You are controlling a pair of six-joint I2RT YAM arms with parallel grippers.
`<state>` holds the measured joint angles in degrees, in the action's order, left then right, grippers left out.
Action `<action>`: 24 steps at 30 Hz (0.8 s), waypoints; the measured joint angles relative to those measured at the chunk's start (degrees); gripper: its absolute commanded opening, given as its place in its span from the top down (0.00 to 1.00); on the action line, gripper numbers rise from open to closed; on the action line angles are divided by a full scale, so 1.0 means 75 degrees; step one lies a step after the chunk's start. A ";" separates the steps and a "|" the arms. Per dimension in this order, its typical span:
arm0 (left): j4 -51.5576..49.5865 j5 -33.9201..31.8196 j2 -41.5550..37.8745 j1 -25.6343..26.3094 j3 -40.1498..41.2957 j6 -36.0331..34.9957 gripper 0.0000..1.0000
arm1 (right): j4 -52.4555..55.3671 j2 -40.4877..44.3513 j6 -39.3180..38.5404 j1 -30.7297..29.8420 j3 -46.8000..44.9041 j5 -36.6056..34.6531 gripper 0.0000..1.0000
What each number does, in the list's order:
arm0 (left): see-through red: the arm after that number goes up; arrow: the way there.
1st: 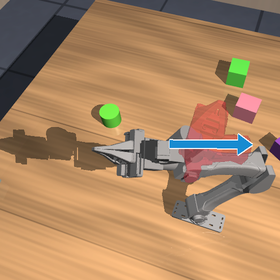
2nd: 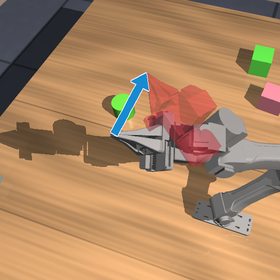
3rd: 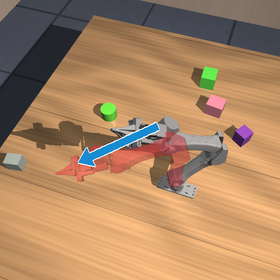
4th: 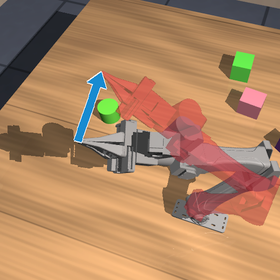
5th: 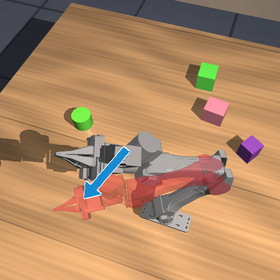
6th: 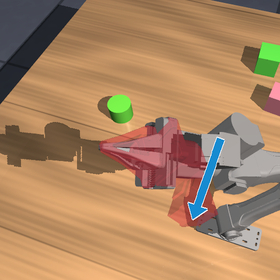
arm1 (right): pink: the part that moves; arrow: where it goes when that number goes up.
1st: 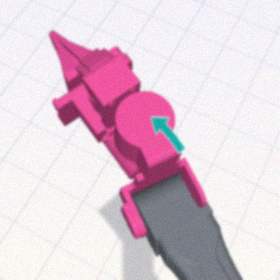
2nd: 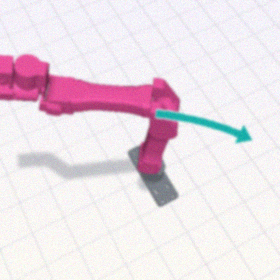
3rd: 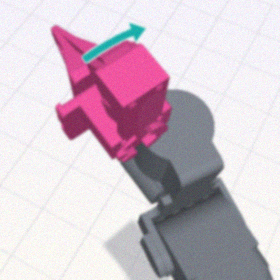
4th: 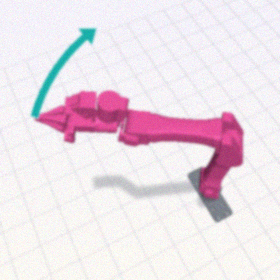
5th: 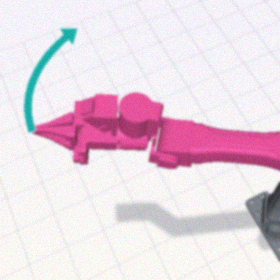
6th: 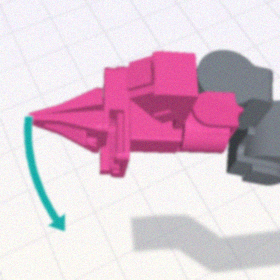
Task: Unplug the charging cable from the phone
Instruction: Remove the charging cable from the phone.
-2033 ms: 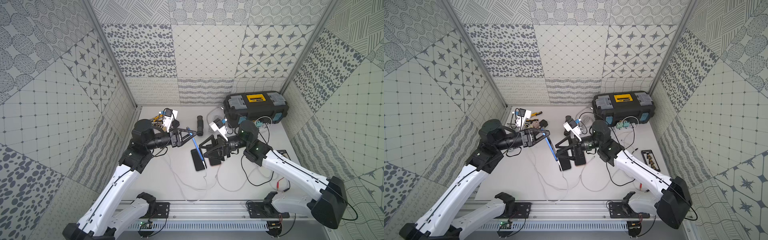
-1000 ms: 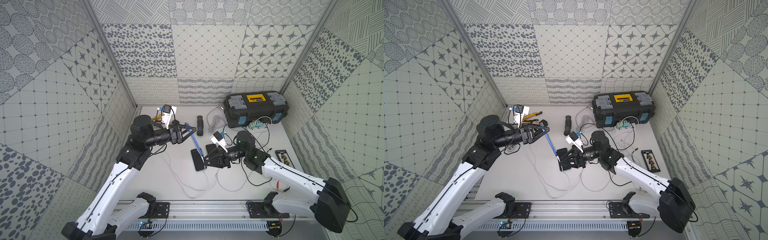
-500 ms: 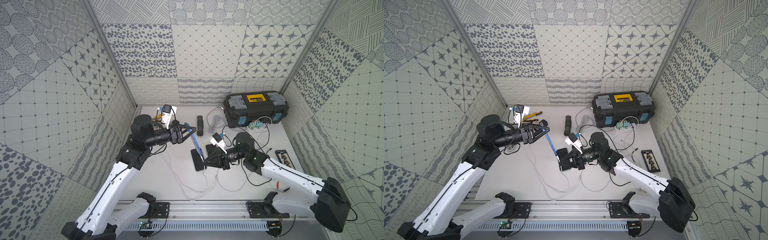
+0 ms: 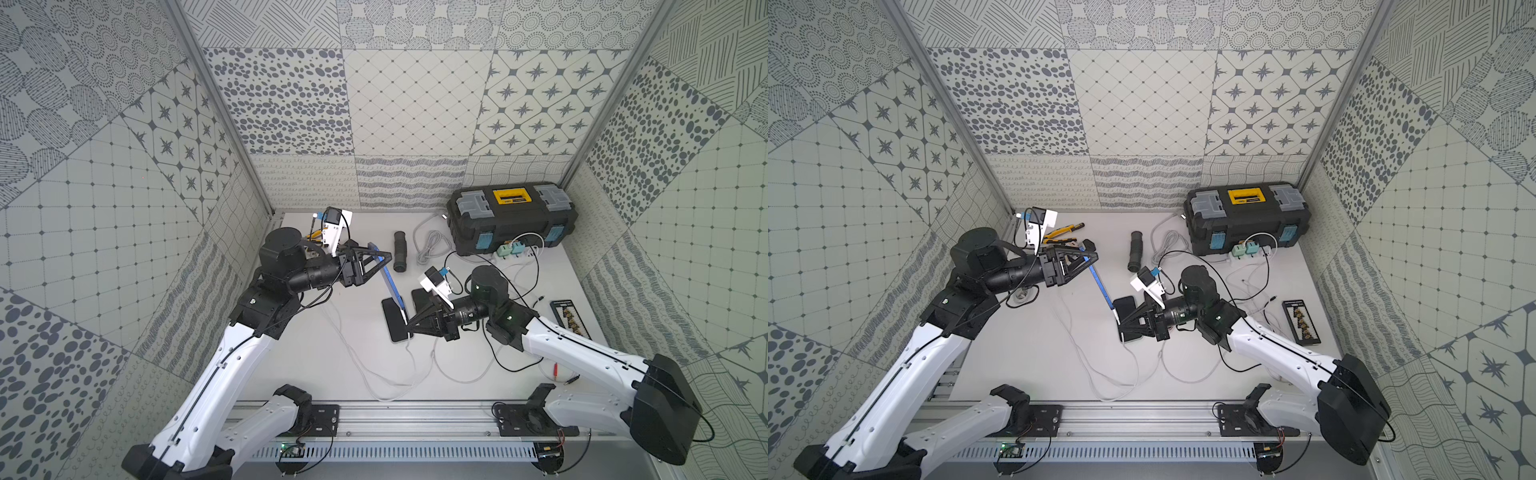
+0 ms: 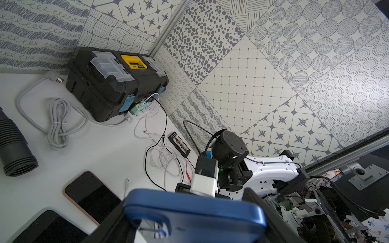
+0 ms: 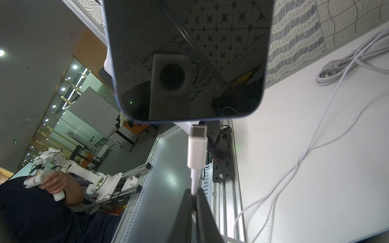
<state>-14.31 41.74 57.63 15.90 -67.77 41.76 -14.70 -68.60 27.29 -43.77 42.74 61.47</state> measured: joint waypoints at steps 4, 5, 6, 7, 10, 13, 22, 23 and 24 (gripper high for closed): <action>-0.0032 0.0000 0.0003 -0.0038 -0.0050 -0.0003 1.00 | 0.0152 0.0000 -0.0131 0.0000 -0.0119 -0.0006 1.00; -0.0041 0.0000 0.0003 -0.0050 -0.0052 -0.0003 1.00 | 0.0201 0.0000 -0.0143 0.0000 -0.0137 -0.0023 1.00; -0.0058 0.0000 0.0003 -0.0052 -0.0052 -0.0003 1.00 | 0.0259 0.0000 -0.0166 0.0000 -0.0154 -0.0050 1.00; -0.0076 0.0000 0.0003 -0.0055 -0.0052 -0.0003 1.00 | 0.0309 0.0000 -0.0175 0.0003 -0.0160 -0.0087 1.00; -0.0114 0.0000 0.0000 -0.0055 -0.0052 -0.0017 1.00 | 0.0595 0.0000 -0.0280 0.0003 -0.0163 -0.0396 1.00; -0.0160 0.0000 -0.0023 -0.0064 -0.0052 -0.0023 1.00 | 0.1008 -0.0009 -0.0344 0.0003 -0.0160 -0.0772 0.99; -0.0230 -0.0003 -0.0149 -0.0064 -0.0052 -0.0114 1.00 | 0.2104 -0.0055 -0.0495 -0.0012 -0.0163 -0.1731 0.96; -0.0230 -0.0003 -0.0160 -0.0064 -0.0052 -0.0143 1.00 | 0.2162 -0.0067 -0.0487 -0.0017 -0.0178 -0.1804 0.96; -0.0233 -0.0009 -0.0175 -0.0064 -0.0052 -0.0154 1.00 | 0.2200 -0.0082 -0.0472 -0.0029 -0.0201 -0.1862 0.94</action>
<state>-16.05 41.67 56.31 15.42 -68.16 40.60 1.80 -69.21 23.75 -43.99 41.23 47.51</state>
